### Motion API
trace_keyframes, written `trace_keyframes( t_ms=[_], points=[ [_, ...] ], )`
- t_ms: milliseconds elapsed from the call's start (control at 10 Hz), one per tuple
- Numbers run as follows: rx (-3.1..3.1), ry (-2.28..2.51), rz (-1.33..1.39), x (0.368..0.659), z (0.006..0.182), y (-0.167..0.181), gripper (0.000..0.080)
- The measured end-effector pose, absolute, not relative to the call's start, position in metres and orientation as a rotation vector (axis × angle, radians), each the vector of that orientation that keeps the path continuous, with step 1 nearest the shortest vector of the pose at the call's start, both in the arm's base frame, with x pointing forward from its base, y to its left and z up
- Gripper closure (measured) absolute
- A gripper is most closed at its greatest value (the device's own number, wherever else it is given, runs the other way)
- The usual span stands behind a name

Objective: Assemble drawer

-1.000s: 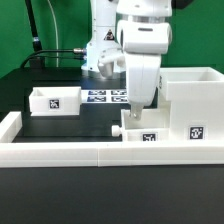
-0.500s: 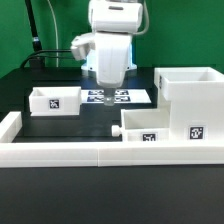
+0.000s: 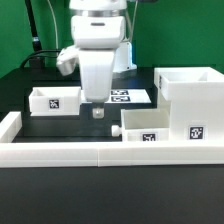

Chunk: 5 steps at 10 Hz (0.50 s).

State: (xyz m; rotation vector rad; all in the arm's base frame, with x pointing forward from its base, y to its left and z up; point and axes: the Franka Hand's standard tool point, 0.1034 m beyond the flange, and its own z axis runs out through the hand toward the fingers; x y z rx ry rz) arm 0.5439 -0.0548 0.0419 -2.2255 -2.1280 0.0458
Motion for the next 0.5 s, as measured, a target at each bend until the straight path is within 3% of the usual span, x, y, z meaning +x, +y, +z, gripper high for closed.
trace_keyframes(
  t_ms=[300,500],
  points=[
    [-2.185,-2.067,-0.046,0.540,0.028,-0.066,0.0150],
    [-2.193,-2.031,-0.041,0.537,0.020,-0.053,0.0150]
  ],
)
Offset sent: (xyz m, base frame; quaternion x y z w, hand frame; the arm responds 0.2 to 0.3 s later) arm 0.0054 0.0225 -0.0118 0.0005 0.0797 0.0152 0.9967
